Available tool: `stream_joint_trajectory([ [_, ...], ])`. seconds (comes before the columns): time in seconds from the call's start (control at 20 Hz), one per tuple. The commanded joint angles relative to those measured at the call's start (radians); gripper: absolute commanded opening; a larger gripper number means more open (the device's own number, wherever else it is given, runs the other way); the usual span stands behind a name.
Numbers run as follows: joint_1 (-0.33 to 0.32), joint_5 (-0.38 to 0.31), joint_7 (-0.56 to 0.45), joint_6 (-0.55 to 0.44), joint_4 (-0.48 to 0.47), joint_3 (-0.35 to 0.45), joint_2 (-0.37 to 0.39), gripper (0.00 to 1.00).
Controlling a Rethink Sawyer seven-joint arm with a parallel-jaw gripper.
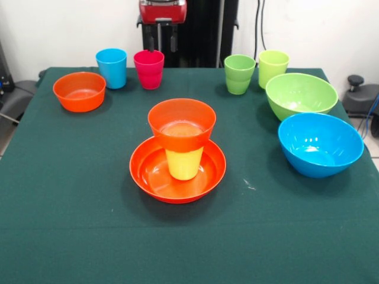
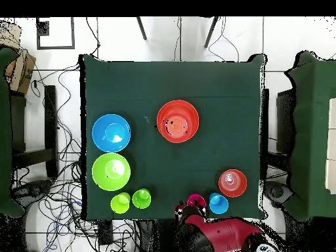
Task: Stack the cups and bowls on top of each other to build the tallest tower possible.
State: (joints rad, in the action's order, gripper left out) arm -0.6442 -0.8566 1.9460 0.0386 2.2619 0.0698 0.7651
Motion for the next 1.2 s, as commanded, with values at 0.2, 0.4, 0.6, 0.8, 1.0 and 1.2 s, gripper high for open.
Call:
stream_joint_trajectory([
  [0.2,0.095,-0.007,0.093,0.091,-0.208,-0.075,-0.151,1.00],
  [0.4,0.098,-0.014,0.081,0.113,-0.255,-0.084,-0.216,1.00],
  [0.6,0.069,-0.038,0.057,0.107,-0.265,-0.069,-0.234,1.00],
  [0.8,0.056,-0.048,0.045,0.104,-0.268,-0.063,-0.236,1.00],
  [1.0,0.066,-0.041,0.051,0.121,-0.266,-0.074,-0.248,1.00],
  [1.2,0.077,-0.037,0.058,0.143,-0.256,-0.094,-0.253,1.00],
])
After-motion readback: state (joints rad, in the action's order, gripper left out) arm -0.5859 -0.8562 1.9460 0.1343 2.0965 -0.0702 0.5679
